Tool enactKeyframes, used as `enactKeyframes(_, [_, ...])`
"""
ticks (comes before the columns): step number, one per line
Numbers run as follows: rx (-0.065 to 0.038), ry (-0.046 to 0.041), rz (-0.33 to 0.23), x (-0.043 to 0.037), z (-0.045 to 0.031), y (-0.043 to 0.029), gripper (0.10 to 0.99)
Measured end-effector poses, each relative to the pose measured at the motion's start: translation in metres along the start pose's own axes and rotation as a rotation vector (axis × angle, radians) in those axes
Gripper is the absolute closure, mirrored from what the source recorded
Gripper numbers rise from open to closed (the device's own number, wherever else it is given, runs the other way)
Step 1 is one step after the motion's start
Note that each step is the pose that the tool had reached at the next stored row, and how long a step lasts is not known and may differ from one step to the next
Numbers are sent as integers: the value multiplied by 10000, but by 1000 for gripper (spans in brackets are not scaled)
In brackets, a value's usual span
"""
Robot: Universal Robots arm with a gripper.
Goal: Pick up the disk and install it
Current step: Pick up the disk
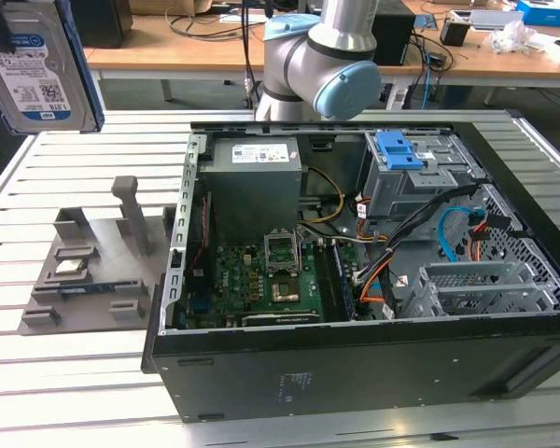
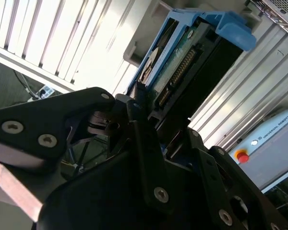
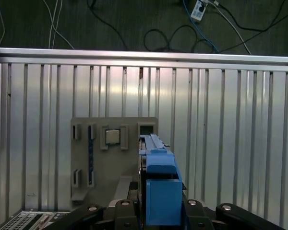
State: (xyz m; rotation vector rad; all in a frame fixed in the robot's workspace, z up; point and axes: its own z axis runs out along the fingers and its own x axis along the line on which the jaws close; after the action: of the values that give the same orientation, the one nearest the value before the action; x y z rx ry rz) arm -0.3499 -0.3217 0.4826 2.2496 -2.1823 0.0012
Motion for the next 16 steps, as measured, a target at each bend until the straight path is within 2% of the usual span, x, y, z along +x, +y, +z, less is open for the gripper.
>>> enactKeyframes(4, [-1, 0, 0, -1, -97, 0, 718])
enactKeyframes(13, [-2, 0, 0, -1, -100, 0, 718])
enactKeyframes(16, [-2, 1, -1, 0, -101, -26, 718])
